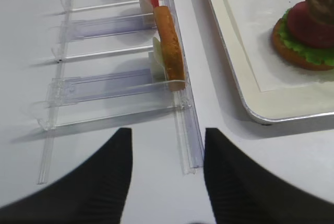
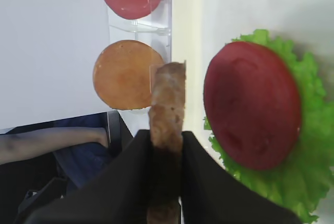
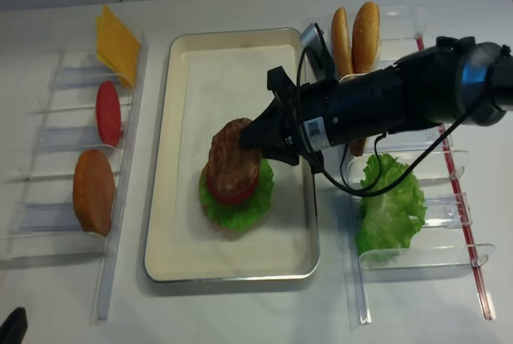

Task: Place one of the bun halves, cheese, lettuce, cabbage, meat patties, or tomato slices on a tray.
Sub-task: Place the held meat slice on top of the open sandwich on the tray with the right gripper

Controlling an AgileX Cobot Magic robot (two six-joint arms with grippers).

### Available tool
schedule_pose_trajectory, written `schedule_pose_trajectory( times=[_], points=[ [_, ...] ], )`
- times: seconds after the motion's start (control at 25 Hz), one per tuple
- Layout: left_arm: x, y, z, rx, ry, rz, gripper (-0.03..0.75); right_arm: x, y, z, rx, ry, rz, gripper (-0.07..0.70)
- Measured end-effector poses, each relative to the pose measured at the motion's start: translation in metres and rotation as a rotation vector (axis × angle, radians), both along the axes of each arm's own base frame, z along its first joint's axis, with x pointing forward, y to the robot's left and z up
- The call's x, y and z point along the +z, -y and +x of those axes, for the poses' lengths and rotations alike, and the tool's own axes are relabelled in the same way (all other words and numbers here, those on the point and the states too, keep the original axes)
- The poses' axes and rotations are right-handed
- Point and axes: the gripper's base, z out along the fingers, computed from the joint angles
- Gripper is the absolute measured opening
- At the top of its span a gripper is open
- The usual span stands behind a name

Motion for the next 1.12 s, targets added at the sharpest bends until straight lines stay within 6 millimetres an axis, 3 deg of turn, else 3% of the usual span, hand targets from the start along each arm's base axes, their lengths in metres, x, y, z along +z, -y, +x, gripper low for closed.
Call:
schedule_pose_trajectory(
  times=[0.4, 1.12],
  points=[
    [0.0, 0.0, 0.0, 0.0, 0.0, 0.0, 0.328, -0.011, -0.009, 0.0, -0.025, 0.01, -0.058, 0.128],
    [0.0, 0.0, 0.0, 0.0, 0.0, 0.0, 0.328, -0.011, -0.014, 0.0, -0.02, 0.031, -0.067, 0.128]
  ],
)
